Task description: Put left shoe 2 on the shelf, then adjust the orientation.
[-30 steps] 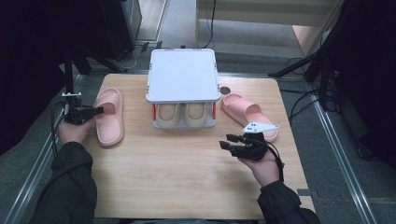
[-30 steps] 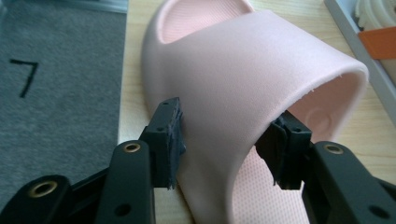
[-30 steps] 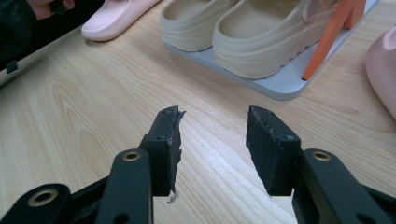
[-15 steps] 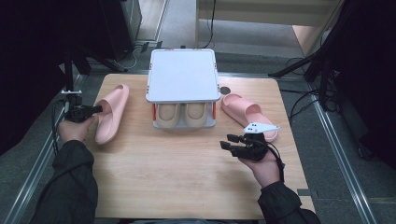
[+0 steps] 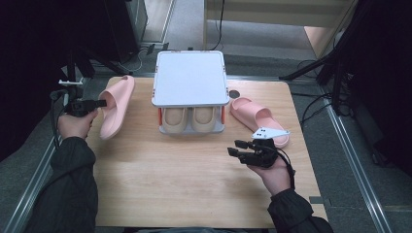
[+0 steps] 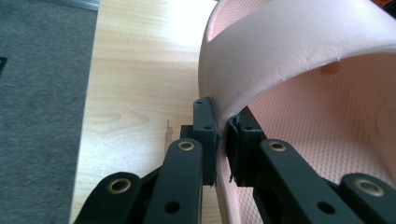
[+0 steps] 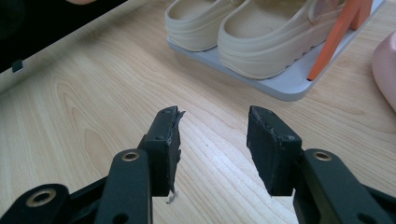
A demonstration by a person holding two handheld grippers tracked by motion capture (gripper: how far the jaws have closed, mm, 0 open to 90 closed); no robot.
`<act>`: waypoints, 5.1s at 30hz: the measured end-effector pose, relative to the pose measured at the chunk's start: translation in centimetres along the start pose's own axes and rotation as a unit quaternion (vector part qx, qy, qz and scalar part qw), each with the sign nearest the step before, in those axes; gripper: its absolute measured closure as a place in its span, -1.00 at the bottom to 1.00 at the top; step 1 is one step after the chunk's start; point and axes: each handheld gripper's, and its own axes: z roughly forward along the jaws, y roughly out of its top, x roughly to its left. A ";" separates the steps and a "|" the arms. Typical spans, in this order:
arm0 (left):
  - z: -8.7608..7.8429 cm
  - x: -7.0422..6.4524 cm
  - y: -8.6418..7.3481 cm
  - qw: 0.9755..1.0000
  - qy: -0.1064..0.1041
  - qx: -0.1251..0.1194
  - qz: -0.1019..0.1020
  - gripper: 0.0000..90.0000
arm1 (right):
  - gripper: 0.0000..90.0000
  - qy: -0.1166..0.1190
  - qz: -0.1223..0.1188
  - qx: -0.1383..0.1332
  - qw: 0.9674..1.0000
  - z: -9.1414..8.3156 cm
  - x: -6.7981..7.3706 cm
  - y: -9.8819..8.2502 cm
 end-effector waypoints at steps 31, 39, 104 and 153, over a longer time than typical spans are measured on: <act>-2.1 -13.2 11.4 0.997 -0.011 0.002 0.079 0.80 | 0.22 0.008 0.004 -0.004 1.000 0.0 0.1 0.1; 0.0 -16.4 12.5 0.995 -0.014 0.010 0.095 0.79 | 0.22 0.012 0.005 -0.007 1.000 -0.1 0.1 0.2; 2.6 -20.1 10.5 0.987 -0.080 0.024 0.140 0.33 | 0.21 0.015 0.001 -0.005 1.000 0.2 0.1 0.3; -1.7 -13.5 -1.7 0.980 -0.136 0.018 0.146 -0.02 | 0.76 -0.060 0.034 0.000 0.998 0.0 -7.7 1.4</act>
